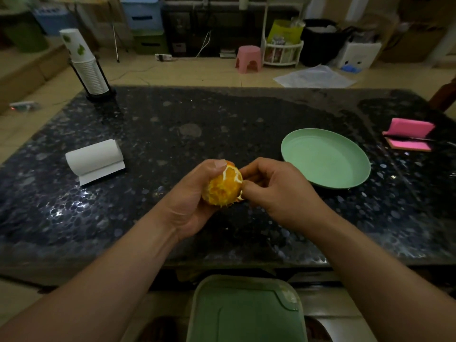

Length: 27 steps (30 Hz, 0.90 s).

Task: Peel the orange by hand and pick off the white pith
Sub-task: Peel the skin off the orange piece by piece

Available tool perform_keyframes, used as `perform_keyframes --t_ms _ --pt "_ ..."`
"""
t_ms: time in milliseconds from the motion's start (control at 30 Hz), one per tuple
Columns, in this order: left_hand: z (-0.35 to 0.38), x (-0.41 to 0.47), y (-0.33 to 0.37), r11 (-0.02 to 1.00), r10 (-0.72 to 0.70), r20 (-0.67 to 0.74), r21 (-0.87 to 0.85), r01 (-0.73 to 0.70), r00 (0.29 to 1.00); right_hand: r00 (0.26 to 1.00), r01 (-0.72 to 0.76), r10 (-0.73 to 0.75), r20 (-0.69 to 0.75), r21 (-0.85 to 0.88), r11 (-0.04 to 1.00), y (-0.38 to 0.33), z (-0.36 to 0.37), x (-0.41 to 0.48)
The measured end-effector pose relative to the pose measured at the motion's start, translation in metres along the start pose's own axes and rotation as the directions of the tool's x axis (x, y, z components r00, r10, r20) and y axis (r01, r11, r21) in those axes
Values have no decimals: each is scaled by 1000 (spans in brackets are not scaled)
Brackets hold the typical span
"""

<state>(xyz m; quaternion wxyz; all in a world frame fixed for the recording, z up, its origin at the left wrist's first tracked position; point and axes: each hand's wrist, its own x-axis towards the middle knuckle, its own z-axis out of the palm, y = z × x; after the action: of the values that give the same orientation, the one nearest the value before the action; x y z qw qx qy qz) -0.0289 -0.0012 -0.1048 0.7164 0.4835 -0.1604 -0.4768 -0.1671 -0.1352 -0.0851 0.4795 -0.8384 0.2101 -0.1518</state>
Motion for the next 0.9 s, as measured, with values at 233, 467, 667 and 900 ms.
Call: perform_keyframes --t_ms 233,467,667,900 --pt "1 -4 2 999 -30 15 -24 30 999 999 0 2 -34 70 998 1 0 0" --pt "2 -8 11 987 -35 71 -156 46 997 997 -28 9 72 267 963 -2 -11 -2" --pt "0 -8 11 989 -34 81 -139 45 996 996 -39 18 90 240 970 -7 -10 -5" --pt "-3 -4 7 997 16 53 74 -19 998 995 -71 68 74 43 997 -10 -7 -5"
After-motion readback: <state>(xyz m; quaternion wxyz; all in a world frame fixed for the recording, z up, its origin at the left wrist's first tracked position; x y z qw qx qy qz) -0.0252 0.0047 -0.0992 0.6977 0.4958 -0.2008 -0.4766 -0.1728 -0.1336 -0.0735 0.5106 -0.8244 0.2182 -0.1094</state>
